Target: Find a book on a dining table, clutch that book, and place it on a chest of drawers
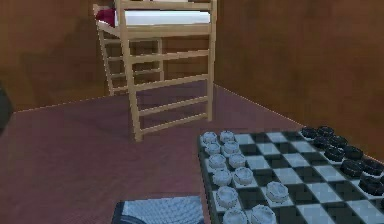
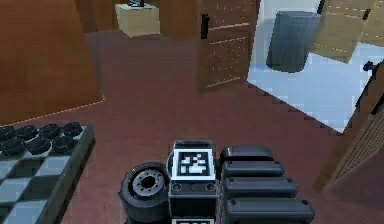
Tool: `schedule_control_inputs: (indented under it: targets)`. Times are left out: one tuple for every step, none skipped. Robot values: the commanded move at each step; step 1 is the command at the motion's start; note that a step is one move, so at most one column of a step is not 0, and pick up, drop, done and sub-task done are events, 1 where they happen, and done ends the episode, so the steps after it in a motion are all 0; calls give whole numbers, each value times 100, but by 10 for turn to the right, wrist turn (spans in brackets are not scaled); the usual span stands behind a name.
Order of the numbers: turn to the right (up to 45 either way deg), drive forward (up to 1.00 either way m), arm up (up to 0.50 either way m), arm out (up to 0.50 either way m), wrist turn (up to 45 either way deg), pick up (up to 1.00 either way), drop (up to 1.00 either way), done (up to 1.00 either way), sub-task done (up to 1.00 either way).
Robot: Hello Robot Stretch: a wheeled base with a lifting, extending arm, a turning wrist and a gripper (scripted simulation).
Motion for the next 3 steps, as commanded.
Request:
schedule_control_inputs:
  targets:
    - [450, 0, 0, 0, 0, 0, 0, 0, 0]
    - [150, 0, 0, 0, 0, 0, 0, 0, 0]
    - [0, 5, 0, 0, 0, 0, 0, 0, 0]
